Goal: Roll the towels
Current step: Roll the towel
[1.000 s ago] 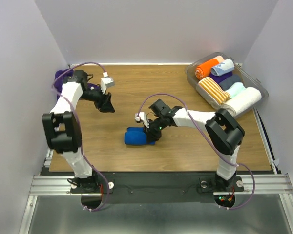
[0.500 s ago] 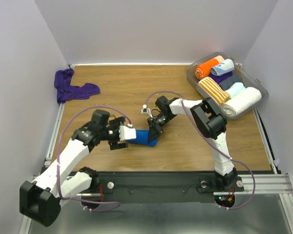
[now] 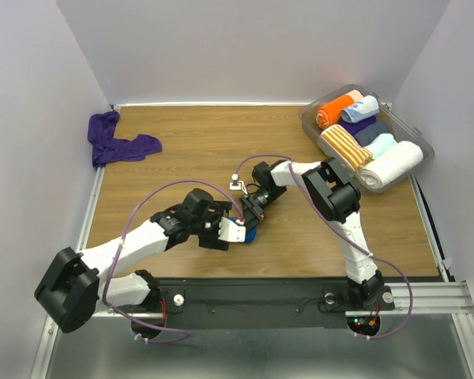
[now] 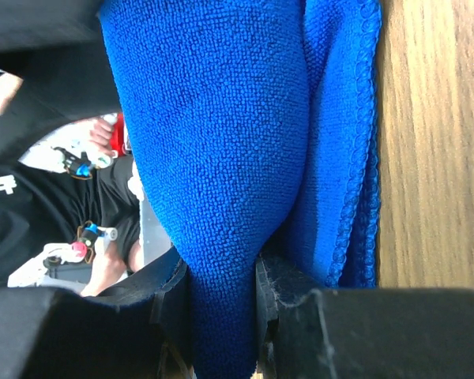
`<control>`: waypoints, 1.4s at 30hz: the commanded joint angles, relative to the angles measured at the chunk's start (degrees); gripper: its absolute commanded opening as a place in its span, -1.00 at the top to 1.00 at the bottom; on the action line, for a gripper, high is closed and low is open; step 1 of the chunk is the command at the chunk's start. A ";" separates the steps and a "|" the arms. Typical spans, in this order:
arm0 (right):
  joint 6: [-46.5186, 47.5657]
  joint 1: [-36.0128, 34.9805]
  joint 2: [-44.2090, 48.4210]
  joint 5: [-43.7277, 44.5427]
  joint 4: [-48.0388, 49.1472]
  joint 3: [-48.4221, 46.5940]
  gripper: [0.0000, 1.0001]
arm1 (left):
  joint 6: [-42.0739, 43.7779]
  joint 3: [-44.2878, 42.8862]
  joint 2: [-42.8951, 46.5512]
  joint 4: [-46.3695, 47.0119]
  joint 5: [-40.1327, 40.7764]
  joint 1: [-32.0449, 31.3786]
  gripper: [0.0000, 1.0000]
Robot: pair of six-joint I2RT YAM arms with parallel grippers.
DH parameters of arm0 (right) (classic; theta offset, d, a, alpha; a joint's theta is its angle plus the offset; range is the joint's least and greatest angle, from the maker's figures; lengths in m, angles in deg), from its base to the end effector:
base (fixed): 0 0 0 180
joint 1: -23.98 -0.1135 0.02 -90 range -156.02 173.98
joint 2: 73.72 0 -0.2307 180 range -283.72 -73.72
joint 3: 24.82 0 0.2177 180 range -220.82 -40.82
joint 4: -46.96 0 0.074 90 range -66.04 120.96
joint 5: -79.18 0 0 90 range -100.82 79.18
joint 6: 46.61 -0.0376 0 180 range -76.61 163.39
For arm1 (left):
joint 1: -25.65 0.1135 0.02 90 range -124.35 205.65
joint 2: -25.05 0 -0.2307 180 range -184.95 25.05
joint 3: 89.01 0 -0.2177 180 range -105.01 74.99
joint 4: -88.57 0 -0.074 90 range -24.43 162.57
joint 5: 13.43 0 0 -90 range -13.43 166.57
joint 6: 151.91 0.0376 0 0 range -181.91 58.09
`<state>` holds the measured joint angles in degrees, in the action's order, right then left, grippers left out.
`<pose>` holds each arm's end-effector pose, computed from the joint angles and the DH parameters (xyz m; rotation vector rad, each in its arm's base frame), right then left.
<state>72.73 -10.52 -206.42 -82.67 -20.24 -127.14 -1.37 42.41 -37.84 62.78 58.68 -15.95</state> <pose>0.2706 0.2294 0.0880 1.1795 -2.1129 -1.7423 0.1492 -0.1479 0.1943 1.8377 1.2745 -0.1756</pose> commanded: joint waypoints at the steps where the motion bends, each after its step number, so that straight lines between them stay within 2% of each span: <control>1: 3.88 -0.13 -3.09 8.57 -1.27 -0.86 0.99 | -0.15 1.02 -2.93 6.08 0.66 -1.37 -0.92; 2: 4.05 -0.13 -3.17 8.75 -1.36 -0.95 0.99 | -0.06 1.20 -3.72 6.35 0.92 -1.46 -0.88; 4: 4.49 -0.13 -2.74 9.71 -1.45 -1.13 0.99 | -0.24 0.85 -6.18 5.83 1.28 -1.46 -0.62; 5: 4.67 -0.04 -2.47 10.06 -1.45 -1.04 0.99 | -0.41 0.07 -8.19 5.13 1.19 -1.46 -0.43; 10: 5.38 0.92 0.33 11.65 -1.10 -1.30 0.88 | -4.36 -2.92 -13.12 -0.57 -1.69 -1.37 0.00; 11: 5.11 1.01 0.69 12.00 -1.10 -1.56 0.78 | -4.63 -3.71 -13.48 -1.55 -3.80 -1.20 0.16; 14: 4.32 1.98 2.10 13.23 -0.92 -2.27 0.47 | -5.33 -4.77 -14.80 -4.63 -5.92 -1.20 0.38; 15: 3.97 2.24 3.14 13.75 -1.01 -2.88 0.22 | -5.51 -5.65 -15.93 -5.50 -7.06 -1.29 0.50; 17: 2.83 3.38 4.11 15.25 -1.09 -3.76 -0.05 | -5.69 -6.70 -17.34 -8.05 -8.21 -0.94 0.56; 18: 2.39 3.82 5.16 15.78 -1.10 -4.55 -0.35 | -5.78 -8.01 -18.57 -8.84 -9.43 -0.67 0.56; 21: 1.42 6.02 7.98 18.67 -1.10 -5.52 -0.48 | -5.95 -11.79 -21.74 -12.88 -13.20 1.60 0.59; 22: 1.33 7.42 10.51 19.46 -1.10 -6.22 -0.77 | -6.21 -12.94 -22.62 -14.81 -14.27 2.57 0.59; 27: -0.51 13.57 19.48 22.63 -0.74 -6.67 -0.82 | -5.69 -22.41 -32.35 -23.07 -21.99 9.24 0.62; 35: 1.50 14.11 42.85 33.62 2.07 0.98 -0.82 | -5.60 -35.61 -47.03 -35.91 -29.48 13.92 0.60; 39: 2.30 10.96 48.23 40.28 3.29 4.40 -0.78 | -3.50 -42.28 -53.46 -41.71 -33.25 15.94 0.58; 42: 1.95 4.81 50.17 48.37 5.84 6.95 -0.75 | -1.56 -46.60 -58.21 -47.33 -35.89 17.08 0.57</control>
<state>73.89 -0.34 -156.89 -45.27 -18.17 -123.75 -6.86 -1.78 -89.97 23.16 23.16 0.70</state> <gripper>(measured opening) 0.880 0.389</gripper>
